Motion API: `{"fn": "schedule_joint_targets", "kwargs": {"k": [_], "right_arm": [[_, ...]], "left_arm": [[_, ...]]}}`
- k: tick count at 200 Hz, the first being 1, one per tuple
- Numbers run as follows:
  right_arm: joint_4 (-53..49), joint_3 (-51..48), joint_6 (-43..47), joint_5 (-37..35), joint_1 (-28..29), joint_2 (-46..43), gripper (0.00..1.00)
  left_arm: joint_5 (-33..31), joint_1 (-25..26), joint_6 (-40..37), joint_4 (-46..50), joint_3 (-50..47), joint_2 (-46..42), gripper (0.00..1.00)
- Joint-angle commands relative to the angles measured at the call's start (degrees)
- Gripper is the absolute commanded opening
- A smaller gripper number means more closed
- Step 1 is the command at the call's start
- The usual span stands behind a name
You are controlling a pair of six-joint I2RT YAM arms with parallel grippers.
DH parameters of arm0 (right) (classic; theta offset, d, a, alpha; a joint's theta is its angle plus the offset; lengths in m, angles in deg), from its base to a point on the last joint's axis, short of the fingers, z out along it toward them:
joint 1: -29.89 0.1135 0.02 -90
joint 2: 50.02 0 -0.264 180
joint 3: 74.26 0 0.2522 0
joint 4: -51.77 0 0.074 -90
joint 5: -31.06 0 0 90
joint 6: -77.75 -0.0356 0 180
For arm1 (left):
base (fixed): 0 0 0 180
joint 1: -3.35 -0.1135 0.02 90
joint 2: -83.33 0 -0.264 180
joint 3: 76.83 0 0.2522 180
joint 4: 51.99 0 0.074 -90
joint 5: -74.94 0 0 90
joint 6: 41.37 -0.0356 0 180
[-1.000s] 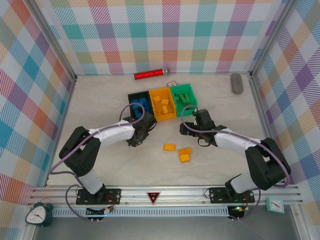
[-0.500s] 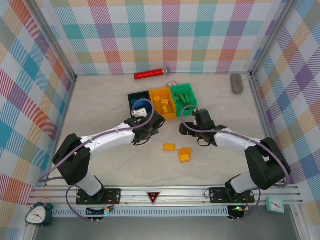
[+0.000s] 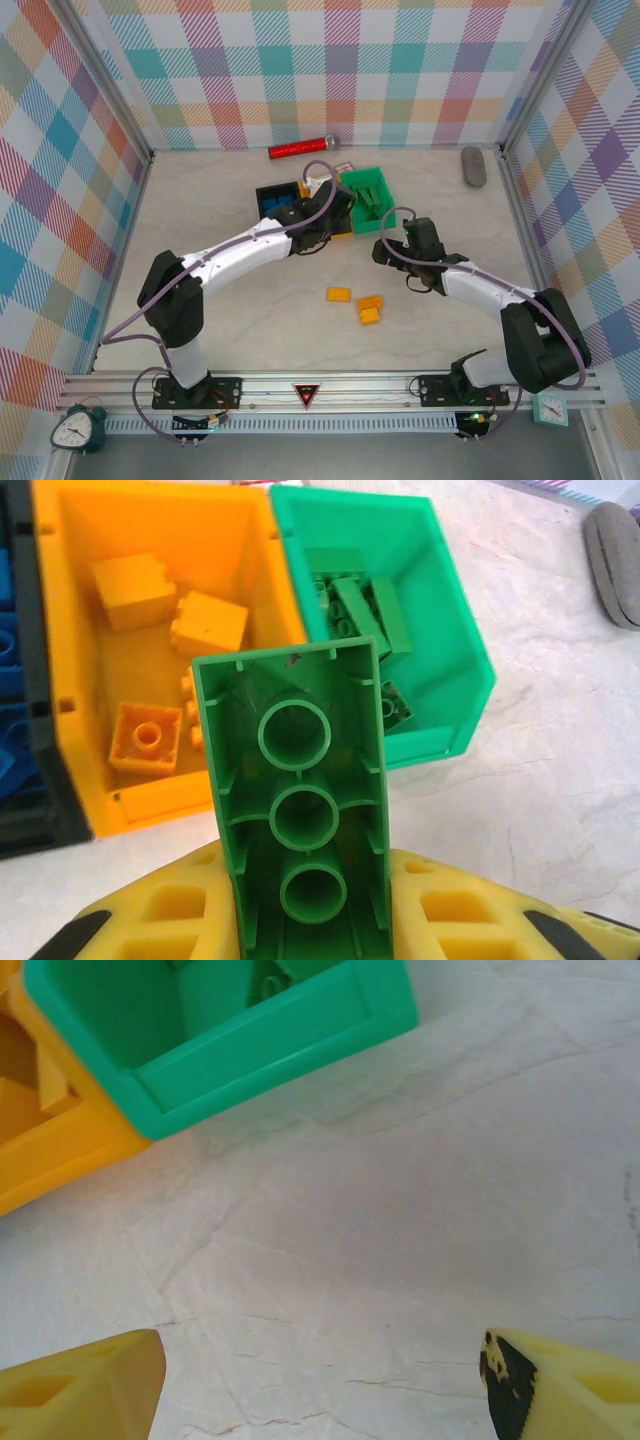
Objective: Sort the legos into containers by color
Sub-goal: Place the lego in the container.
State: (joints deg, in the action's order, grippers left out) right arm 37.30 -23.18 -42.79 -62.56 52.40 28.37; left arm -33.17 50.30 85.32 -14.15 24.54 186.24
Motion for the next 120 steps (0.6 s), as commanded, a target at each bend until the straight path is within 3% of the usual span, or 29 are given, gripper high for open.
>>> {"fn": "schedule_joint_targets", "kwargs": {"k": [1, 90, 102, 120], "right_arm": [[1.6, -1.1, -2.2, 2.3, -1.4, -0.6, 0.82], [1.9, -2.0, -2.0, 1.4, -2.4, -2.2, 0.82], [1.9, -1.9, -2.0, 1.3, -2.4, -2.0, 0.82], [1.6, -1.7, -1.9, 1.5, -2.4, -2.0, 0.82]], "left_arm": [[0.2, -0.3, -3.6, 2.1, 7.1, 3.9, 0.00], [12.5, -7.0, -1.2, -3.2, 33.9, 26.3, 0.04], [13.4, -7.6, -0.3, -3.8, 36.3, 28.5, 0.07], [14.4, -8.2, -0.1, -5.3, 39.2, 31.6, 0.22]]}}
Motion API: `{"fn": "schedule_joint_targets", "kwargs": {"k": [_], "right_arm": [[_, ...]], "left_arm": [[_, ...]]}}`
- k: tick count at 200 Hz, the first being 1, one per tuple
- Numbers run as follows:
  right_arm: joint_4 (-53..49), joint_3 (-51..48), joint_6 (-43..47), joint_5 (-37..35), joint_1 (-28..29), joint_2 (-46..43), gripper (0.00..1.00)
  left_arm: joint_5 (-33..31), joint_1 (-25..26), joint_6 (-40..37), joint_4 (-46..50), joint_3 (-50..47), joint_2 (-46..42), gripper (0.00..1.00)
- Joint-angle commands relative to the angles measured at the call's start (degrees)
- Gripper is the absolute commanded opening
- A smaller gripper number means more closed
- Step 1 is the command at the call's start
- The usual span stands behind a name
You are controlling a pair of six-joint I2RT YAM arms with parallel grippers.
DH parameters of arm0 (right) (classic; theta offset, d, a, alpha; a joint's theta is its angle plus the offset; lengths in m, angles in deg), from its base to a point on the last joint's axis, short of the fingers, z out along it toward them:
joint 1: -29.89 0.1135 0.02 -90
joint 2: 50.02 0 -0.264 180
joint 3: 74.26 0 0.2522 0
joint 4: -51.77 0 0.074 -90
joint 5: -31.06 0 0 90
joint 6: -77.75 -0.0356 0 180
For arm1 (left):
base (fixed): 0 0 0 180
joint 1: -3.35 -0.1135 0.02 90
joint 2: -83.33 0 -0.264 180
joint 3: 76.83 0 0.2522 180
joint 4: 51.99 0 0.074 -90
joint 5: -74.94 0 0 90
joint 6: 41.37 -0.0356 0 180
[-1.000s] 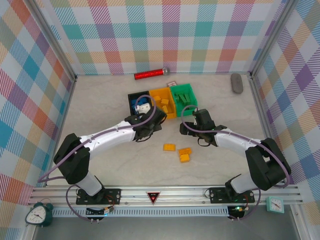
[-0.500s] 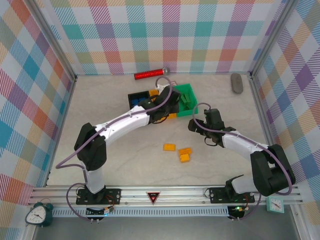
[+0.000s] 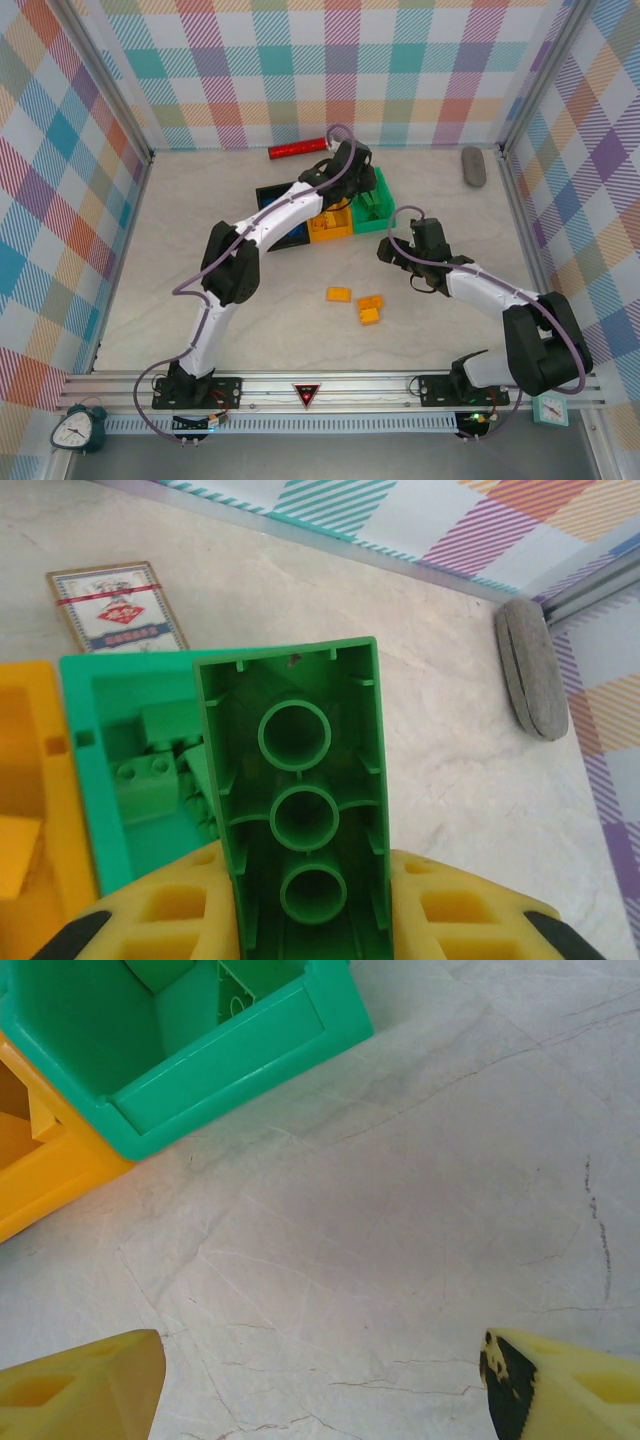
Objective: Sort the legos into containers by color
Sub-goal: Place the lego in the container.
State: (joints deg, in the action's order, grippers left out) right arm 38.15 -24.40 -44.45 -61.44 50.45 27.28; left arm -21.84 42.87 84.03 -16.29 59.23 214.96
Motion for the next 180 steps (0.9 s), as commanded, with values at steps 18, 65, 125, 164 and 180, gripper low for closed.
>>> {"fn": "schedule_joint_targets", "kwargs": {"k": [18, 65, 125, 164, 180], "right_arm": [[1.3, -1.1, -0.4, 0.3, -0.5, -1.5, 0.82], [1.7, -1.3, -0.4, 0.6, -0.6, -1.5, 0.82], [1.9, -1.0, -0.6, 1.5, -0.6, -0.6, 0.82], [2.6, -1.6, -1.0, 1.8, -0.6, -1.1, 0.82], [2.7, -1.6, -1.1, 1.8, -0.6, -0.8, 0.82]], "left_arm": [[5.5, -1.1, 2.0, -1.4, 8.7, 5.4, 0.42], [6.4, -0.9, 1.3, -3.9, -0.1, -0.6, 0.57], [4.8, -0.6, 1.0, -14.7, -24.8, -18.1, 0.60], [5.6, 0.3, 1.1, -16.0, -36.3, -26.1, 0.60], [5.5, 0.7, 1.0, -16.0, -40.3, -28.9, 0.59]]}}
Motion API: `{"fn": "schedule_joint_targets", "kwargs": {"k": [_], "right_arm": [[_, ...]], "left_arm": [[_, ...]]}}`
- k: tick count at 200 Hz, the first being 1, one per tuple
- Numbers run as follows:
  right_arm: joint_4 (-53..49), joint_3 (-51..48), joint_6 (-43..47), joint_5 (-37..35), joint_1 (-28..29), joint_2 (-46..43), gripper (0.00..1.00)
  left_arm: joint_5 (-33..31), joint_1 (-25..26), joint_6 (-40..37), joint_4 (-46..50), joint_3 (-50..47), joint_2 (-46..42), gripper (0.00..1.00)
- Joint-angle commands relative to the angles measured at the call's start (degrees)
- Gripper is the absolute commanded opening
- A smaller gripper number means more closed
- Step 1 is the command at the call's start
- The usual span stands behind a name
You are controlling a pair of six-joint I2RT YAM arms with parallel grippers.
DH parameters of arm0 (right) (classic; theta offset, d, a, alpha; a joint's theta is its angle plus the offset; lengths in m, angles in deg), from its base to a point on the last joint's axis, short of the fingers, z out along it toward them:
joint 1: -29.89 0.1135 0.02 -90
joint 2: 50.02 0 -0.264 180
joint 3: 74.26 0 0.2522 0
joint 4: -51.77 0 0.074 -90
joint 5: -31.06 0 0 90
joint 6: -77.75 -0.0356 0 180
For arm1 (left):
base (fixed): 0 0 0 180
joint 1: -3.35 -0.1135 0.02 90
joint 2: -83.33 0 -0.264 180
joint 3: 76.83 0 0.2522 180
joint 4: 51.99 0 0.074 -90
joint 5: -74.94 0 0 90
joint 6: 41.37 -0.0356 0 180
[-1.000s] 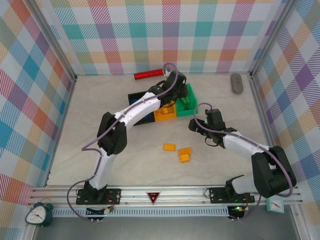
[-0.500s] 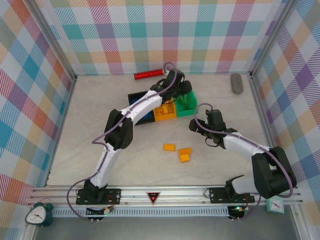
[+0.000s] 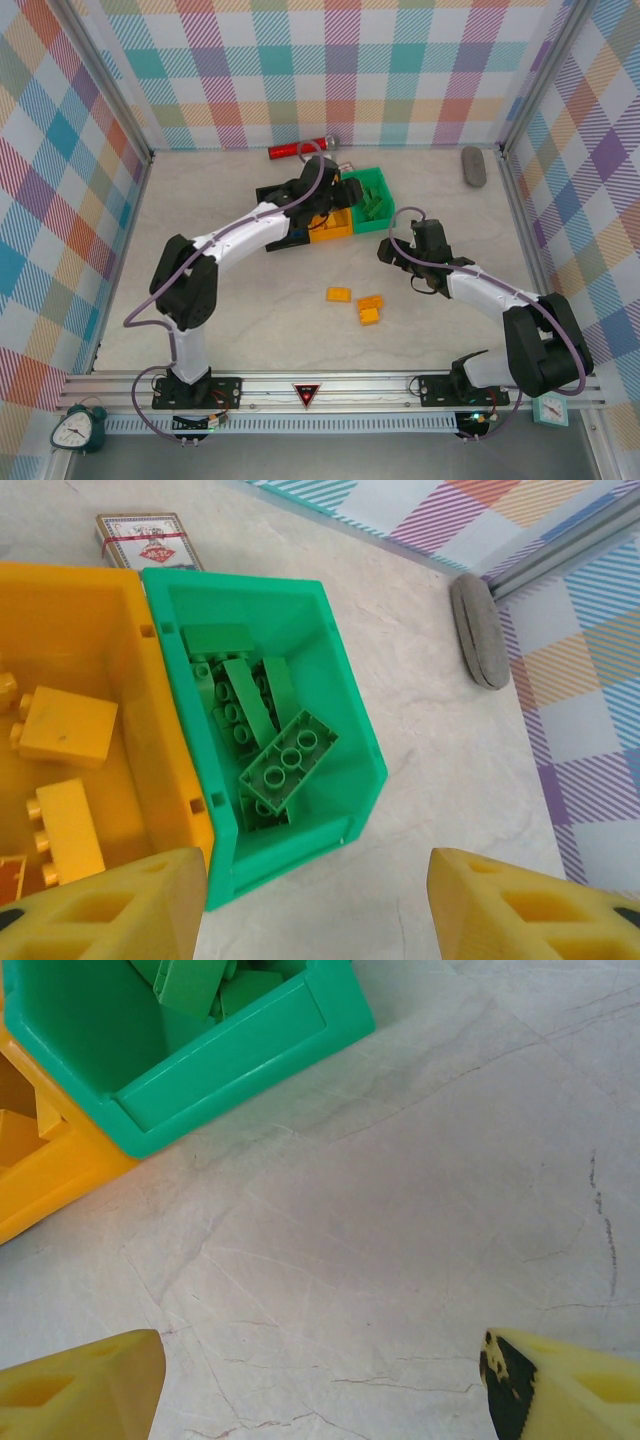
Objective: Sort the legos into containers by color
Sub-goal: Place the lego in the container, then pick up the lego from the bottom-center of the table.
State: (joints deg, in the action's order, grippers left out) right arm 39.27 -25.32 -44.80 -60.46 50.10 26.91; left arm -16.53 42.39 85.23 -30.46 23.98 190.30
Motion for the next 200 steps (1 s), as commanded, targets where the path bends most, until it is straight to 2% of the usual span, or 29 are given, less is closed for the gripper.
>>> {"fn": "schedule_joint_targets", "kwargs": {"k": [1, 61, 115, 200], "right_arm": [[1.7, -0.7, -0.7, 0.8, -0.3, -0.5, 0.82], [2.5, -0.5, -1.0, 1.5, -0.3, 0.8, 0.82], [1.4, 0.2, 0.7, 4.3, -0.1, 1.7, 0.82], [-17.9, 3.8, 3.2, 14.2, 2.5, -0.7, 0.81]], "left_arm": [[0.2, 1.2, -0.2, -1.8, -5.3, -4.3, 0.59], [1.7, 2.5, -2.4, 0.2, -15.8, -10.8, 0.59], [-0.8, 4.3, -4.4, 3.9, -24.4, -15.5, 0.58], [-5.4, 4.4, 0.6, -1.6, -36.4, -22.3, 0.57]]}}
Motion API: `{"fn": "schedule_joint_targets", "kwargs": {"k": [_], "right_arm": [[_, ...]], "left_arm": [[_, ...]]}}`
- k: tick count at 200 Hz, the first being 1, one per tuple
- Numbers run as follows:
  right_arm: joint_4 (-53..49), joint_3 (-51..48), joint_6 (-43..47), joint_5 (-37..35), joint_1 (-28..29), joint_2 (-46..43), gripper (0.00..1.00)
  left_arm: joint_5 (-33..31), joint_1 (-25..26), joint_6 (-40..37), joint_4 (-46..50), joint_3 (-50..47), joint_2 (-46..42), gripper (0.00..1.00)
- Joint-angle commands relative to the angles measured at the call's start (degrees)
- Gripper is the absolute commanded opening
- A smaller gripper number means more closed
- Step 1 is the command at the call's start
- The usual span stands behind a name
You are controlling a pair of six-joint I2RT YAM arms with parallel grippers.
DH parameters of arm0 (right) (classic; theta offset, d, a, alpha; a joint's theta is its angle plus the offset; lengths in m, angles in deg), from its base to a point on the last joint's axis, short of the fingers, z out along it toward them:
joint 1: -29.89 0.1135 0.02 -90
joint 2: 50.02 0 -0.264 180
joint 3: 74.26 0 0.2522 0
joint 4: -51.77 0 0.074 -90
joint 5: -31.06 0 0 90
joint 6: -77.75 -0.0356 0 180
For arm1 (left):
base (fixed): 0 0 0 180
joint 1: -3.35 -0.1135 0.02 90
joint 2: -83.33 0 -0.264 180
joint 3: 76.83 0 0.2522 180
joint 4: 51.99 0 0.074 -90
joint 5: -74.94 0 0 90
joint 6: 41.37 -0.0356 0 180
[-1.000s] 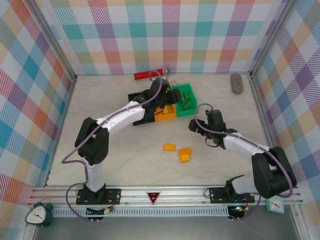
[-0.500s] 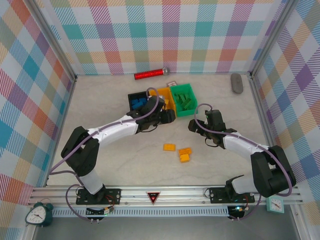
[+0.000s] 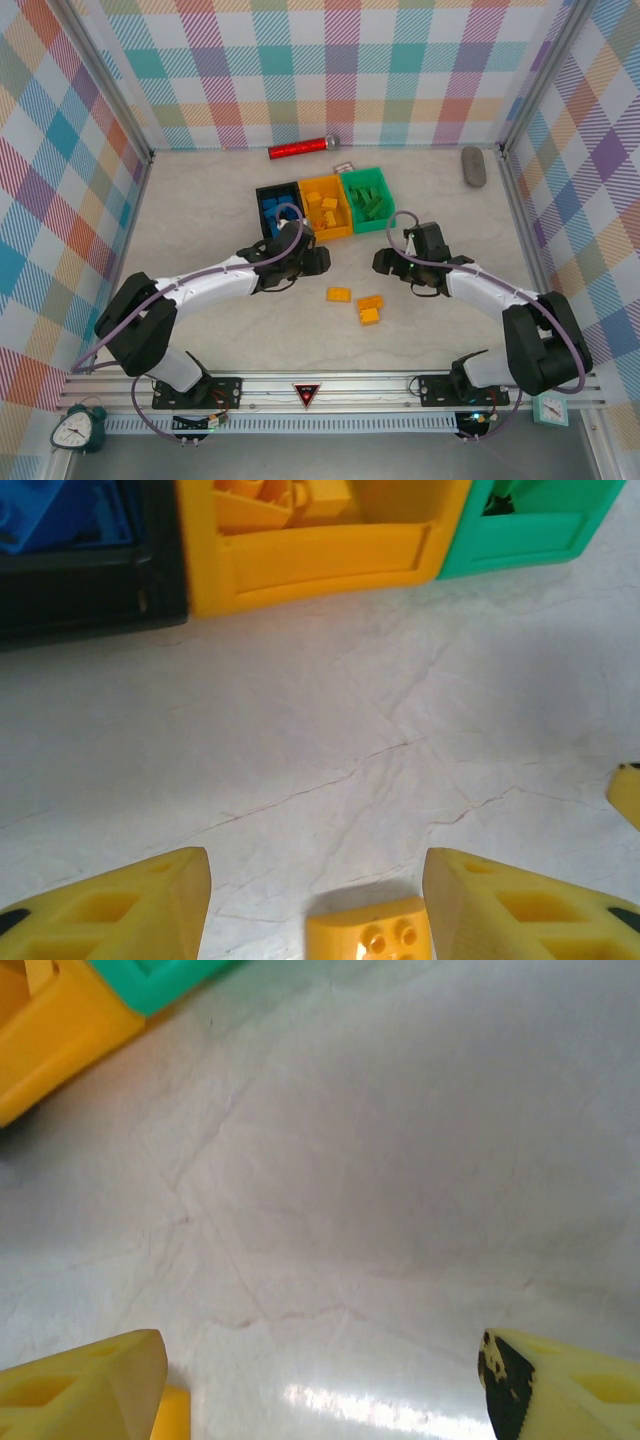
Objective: Sort the legos into containers by color
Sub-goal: Pick up the lego from the bottom-center of the table.
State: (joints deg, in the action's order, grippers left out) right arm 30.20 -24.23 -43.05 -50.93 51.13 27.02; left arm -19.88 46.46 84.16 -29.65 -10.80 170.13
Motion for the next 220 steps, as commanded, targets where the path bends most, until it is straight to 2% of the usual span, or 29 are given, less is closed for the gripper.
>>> {"fn": "schedule_joint_targets", "kwargs": {"k": [1, 29, 82, 220], "right_arm": [[-9.2, 2.9, 1.5, 4.8, 1.6, -0.8, 0.81], [-14.2, 3.6, 3.0, 4.3, 6.0, 0.4, 0.81], [-20.2, 6.4, 4.2, -1.8, 13.4, 3.8, 0.81], [-22.9, 11.8, 5.5, -9.0, 21.3, 12.2, 0.81]], "left_arm": [[-2.1, 0.3, 1.7, -2.5, -1.7, -2.1, 0.57], [-3.1, 0.3, 2.3, -4.5, -3.7, -2.9, 0.57], [-4.7, 0.3, 3.0, -5.1, -5.1, -4.0, 0.57], [-6.5, 0.3, 3.2, -3.9, -6.7, -5.4, 0.56]]}}
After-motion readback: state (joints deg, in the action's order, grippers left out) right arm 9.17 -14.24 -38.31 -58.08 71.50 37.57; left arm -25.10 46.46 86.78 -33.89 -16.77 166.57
